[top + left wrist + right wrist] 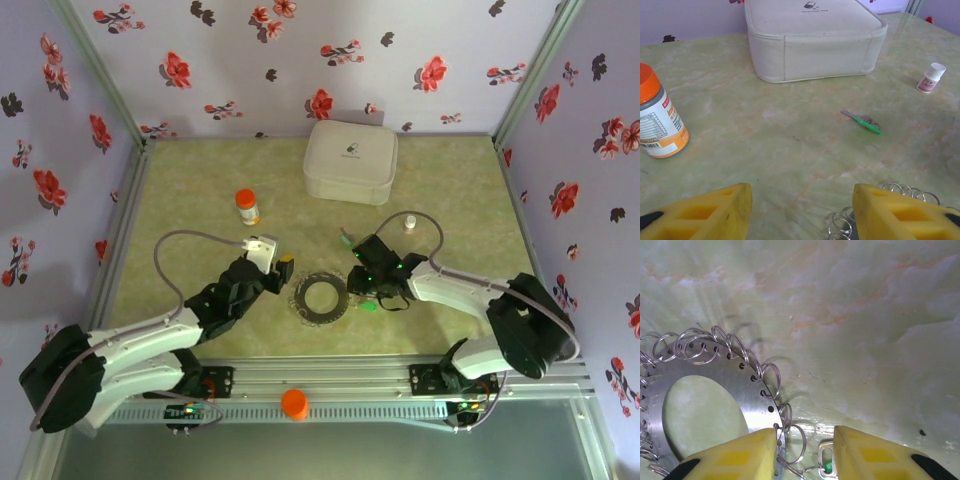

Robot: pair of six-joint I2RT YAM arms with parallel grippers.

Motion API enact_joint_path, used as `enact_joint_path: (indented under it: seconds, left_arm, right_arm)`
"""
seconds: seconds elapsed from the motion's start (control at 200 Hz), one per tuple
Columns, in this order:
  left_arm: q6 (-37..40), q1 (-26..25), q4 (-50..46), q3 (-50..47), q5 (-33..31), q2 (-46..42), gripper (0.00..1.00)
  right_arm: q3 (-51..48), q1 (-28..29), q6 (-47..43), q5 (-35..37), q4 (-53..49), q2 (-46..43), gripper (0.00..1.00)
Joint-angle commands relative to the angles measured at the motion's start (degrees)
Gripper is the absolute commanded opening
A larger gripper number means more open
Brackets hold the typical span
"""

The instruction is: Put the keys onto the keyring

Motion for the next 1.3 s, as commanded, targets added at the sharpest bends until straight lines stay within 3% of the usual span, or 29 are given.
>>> enact_joint_path:
  seconds: [0.0,0.19,0.675,1.295]
  left_arm:
    - [-1.51,0.25,2.55,1.10,0.29,-0.17,0.55]
    - [-1.30,0.28,2.73,0.47,-0.23,-1.75,0.54]
    - [-0.73,0.28,2.54,-0.28,-0.77,-3.02,0.54]
    - [0.22,0.29,2.29,0.12,-1.20,-3.34,0.53]
  right_arm:
    - [0.73,-0.48,2.28,-2.24,2.87,1.46,0.32]
    - [1.16,-0.53,2.52,-3.28,3.87,3.71,0.23]
    - [1.94,-0.53,2.81,-3.42,4.11,5.76,0.14]
    - [3.04,-0.57,1.48,-3.10,1.77,7.20,0.10]
